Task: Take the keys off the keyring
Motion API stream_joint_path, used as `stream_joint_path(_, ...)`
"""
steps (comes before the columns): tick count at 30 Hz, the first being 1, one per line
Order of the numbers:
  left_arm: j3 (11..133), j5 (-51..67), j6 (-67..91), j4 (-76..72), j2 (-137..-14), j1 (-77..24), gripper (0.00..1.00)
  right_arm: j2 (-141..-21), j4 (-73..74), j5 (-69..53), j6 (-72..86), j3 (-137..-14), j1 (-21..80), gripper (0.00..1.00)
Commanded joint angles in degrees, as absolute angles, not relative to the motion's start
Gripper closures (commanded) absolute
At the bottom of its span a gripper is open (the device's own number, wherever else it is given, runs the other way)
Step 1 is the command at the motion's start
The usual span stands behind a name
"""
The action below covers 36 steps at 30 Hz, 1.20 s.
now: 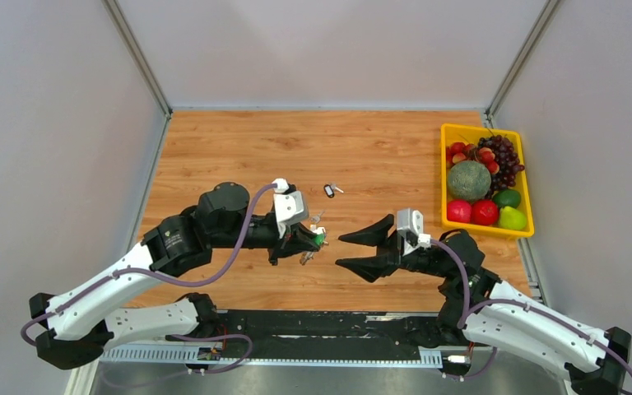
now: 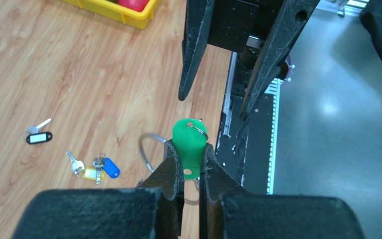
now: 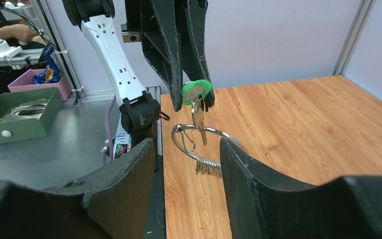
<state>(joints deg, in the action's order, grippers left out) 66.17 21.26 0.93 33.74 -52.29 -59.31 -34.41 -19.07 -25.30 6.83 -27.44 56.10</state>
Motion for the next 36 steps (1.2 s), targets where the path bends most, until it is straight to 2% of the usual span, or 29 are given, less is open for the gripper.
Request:
stream_joint_path(1, 67.2, 20.6, 0.1, 28.2, -49.7, -60.1, 1.0, -33.4, -19.5, -26.3, 7.8, -29.8, 56.5, 0.45)
stream_joint_path(9, 65.0, 17.7, 0.7, 24.0, -47.0, -60.5, 1.0, -34.2, -22.8, -27.0, 14.3, -28.7, 57.0, 0.5)
stream_joint_path(16, 65.0, 17.7, 1.0, 23.4, -47.6, -61.3, 1.0, -38.3, -25.9, -23.0, 17.3, -30.1, 58.5, 0.36)
stream_joint_path(19, 64.9, 17.2, 0.9, 23.3, -47.8, -61.6, 1.0, -40.8, -28.0, -23.2, 18.5, -31.1, 59.6, 0.32)
stream_joint_path(26, 64.4, 16.9, 0.9, 22.7, -48.2, -62.5, 1.0, -46.5, -26.2, -18.0, 17.6, -34.2, 62.6, 0.32)
stream_joint_path(34, 63.8, 17.0, 1.3, 22.0, -48.3, -63.1, 1.0, -46.2, -28.9, -16.3, 16.4, -33.6, 64.2, 0.3)
stream_joint_path(36, 63.5, 17.0, 1.4, 21.6, -48.3, -63.2, 1.0, -46.4, -28.2, -16.3, 15.7, -34.1, 64.7, 0.35)
